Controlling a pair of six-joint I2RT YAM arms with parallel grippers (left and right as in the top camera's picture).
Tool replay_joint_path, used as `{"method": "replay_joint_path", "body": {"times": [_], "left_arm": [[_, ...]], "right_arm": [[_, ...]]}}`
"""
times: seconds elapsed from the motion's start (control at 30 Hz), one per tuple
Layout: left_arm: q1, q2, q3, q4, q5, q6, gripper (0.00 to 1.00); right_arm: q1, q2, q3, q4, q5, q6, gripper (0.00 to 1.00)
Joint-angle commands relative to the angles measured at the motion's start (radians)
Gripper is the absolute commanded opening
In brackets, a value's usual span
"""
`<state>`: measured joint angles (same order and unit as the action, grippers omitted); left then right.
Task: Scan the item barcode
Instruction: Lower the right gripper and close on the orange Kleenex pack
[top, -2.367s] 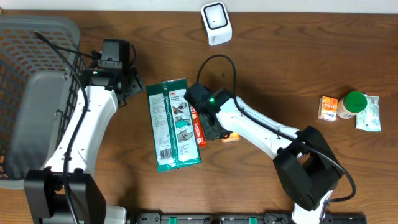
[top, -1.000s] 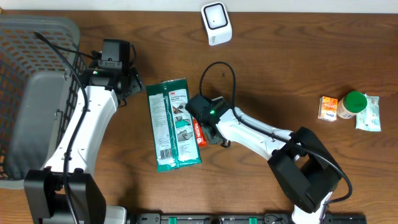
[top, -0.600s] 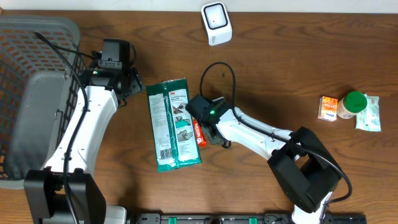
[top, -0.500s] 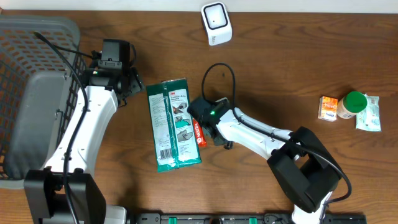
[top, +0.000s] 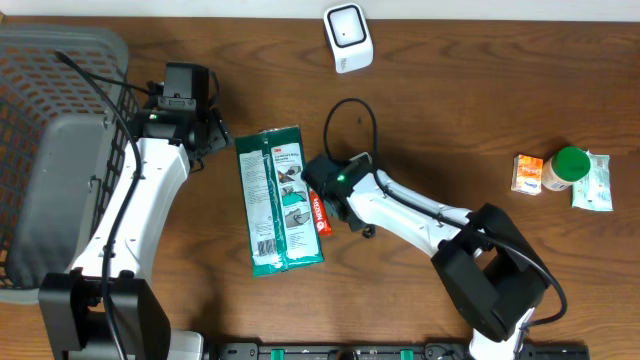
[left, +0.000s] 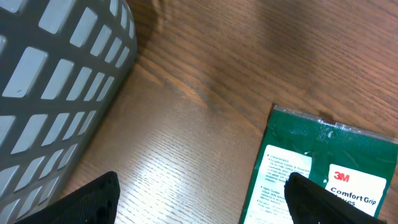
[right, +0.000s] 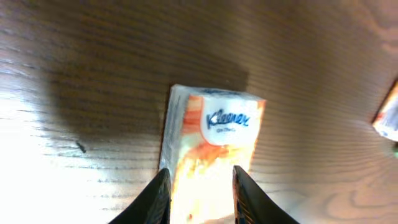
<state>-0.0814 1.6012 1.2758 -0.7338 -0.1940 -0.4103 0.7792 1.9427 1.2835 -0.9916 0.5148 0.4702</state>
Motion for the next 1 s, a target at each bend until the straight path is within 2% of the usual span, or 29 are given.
{"method": "replay_joint_path", "body": {"times": [0.0, 0.3, 0.5, 0.97], "left_arm": [[0.000, 0.000, 0.005, -0.003, -0.017, 0.010, 0.85], [0.000, 0.000, 0.005, -0.003, -0.017, 0.010, 0.85], [0.000, 0.000, 0.005, -0.003, -0.017, 0.010, 0.85], [0.000, 0.000, 0.005, -0.003, -0.017, 0.010, 0.85]], "right_arm": [[0.012, -0.002, 0.058, -0.026, 0.028, 0.013, 0.30], [0.012, 0.000, 0.038, -0.041, -0.082, 0.116, 0.29], [0.012, 0.000, 0.019, -0.041, -0.072, 0.109, 0.32], [0.014, 0.000, -0.039, -0.039, -0.008, 0.097, 0.31]]}}
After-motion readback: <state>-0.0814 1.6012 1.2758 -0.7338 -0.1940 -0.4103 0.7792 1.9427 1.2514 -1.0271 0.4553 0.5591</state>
